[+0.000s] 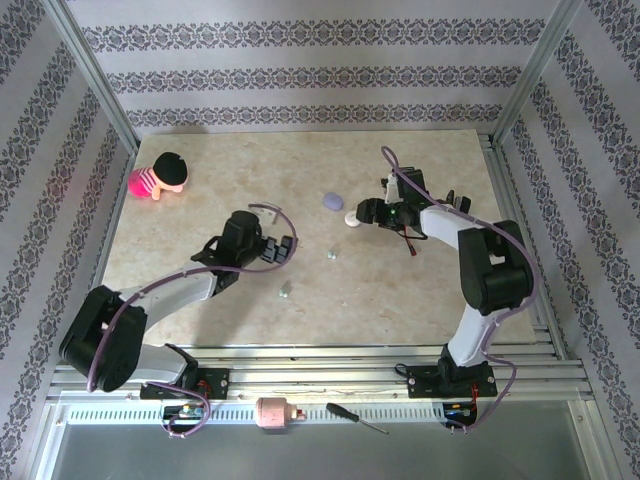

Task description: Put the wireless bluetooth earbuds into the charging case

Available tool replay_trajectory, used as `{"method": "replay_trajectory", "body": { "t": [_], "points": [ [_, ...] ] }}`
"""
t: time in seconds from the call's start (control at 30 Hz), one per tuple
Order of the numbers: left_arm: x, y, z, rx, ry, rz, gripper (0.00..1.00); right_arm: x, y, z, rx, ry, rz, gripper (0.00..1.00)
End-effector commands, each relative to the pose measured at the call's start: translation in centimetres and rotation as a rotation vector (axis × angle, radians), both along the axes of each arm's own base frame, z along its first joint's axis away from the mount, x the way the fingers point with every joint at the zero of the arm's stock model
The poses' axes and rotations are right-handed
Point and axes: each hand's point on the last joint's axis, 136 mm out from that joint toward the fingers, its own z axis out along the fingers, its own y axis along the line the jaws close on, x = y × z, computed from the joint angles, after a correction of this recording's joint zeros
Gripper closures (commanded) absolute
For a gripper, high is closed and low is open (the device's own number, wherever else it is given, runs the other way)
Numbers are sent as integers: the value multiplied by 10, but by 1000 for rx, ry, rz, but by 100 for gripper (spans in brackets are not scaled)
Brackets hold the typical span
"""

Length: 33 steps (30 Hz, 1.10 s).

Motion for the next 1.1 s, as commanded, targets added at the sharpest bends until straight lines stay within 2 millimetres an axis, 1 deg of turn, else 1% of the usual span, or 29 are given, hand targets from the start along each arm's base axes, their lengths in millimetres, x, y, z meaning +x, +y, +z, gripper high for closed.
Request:
{"method": "replay_trajectory", "body": {
  "t": [0.0,0.07,0.13,0.23,0.33,0.4,0.5,0.7,0.83,1.07],
  "points": [
    [-1,55,-7,-58,116,259,1,-7,9,33,-50,-135,92,30],
    [-1,83,-15,-113,167,382,1,-15,25,46,-41,-180,158,27],
    [-2,101,-24,-141,220,469,1,-23,39,55,-39,-205,209,25],
    [1,111,-31,-136,273,520,1,-33,59,64,-54,-227,273,23],
    [9,106,-40,-114,342,513,1,-41,75,70,-57,-244,320,23],
    [14,102,-50,-94,402,508,1,-44,82,71,-56,-245,338,22],
    [21,102,-63,-47,476,512,1,-46,85,72,-54,-246,346,22],
    [27,98,-83,25,540,496,1,-47,85,72,-54,-243,344,22],
    [28,93,-93,26,568,492,11,-45,87,72,-49,-241,346,22],
    [29,82,-104,33,597,463,29,-43,92,70,-29,-229,356,22]
  ]
}}
